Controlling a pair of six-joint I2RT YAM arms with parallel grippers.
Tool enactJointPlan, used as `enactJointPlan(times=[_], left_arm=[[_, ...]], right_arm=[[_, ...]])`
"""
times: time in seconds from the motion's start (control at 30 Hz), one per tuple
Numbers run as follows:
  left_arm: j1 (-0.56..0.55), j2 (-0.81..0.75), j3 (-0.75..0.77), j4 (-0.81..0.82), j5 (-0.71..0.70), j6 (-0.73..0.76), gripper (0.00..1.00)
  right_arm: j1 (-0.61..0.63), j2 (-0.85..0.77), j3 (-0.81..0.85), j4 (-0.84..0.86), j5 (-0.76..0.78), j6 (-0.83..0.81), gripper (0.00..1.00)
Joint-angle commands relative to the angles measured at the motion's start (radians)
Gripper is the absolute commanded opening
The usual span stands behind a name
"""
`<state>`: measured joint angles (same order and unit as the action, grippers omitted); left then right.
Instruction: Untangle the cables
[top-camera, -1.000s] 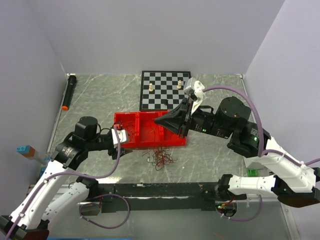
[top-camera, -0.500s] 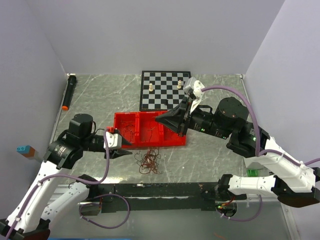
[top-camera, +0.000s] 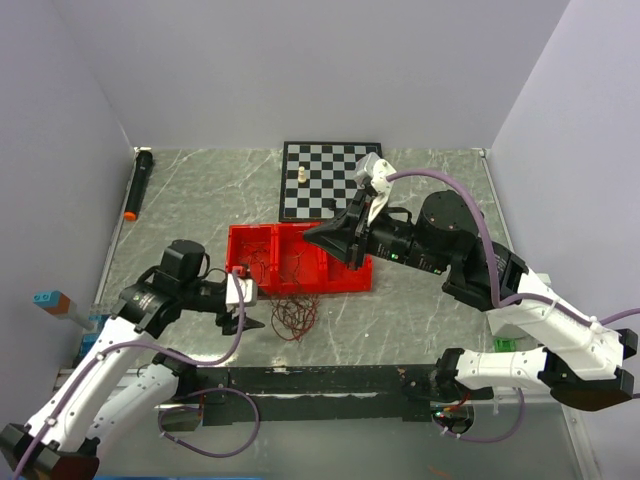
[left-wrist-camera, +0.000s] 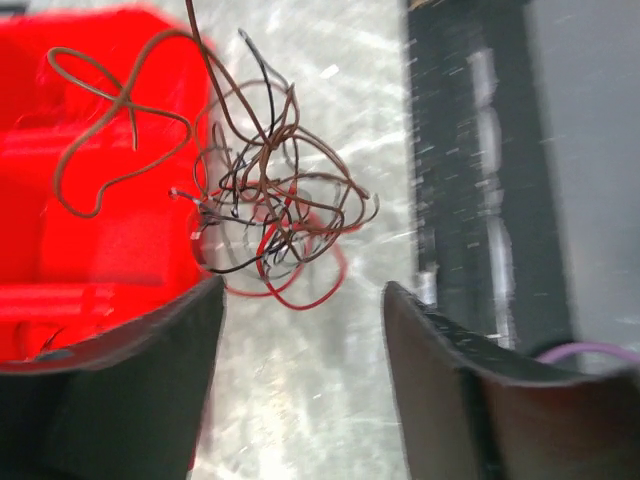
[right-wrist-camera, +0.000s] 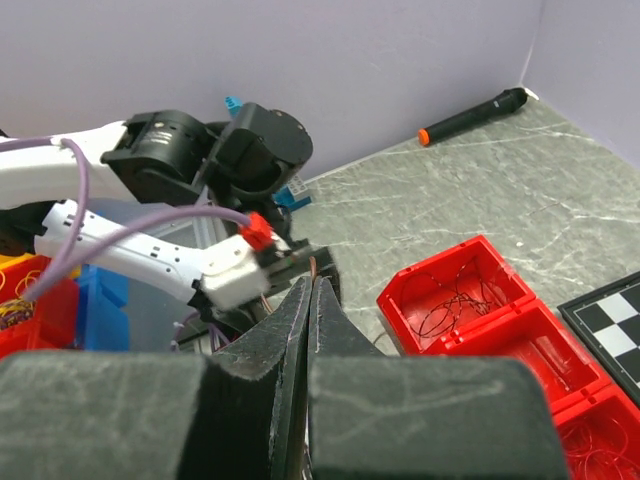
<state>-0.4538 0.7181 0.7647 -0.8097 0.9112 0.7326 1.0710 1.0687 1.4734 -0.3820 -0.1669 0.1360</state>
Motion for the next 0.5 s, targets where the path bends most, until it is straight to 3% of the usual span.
enactJointPlan(times=[0.0,0.2,0.47], left_arm=[[-0.003,0.036,-0.033,0.18,-0.087,-0.039,0.77],[-0.006,0.052,-0.116,0.447,-0.084,-0.358,0.8],[-0.006,0.063,-0.142,0.566,0.076,-0.532,0.77]], right_arm=[[0.007,-0.004,0.05,0.051,-0.008,-0.013,0.0],[0.007,-0.006,0.048,0.057,-0.013,-0.01,0.0],[0.007,-0.019,0.031,0.075,-0.019,0.002,0.0]])
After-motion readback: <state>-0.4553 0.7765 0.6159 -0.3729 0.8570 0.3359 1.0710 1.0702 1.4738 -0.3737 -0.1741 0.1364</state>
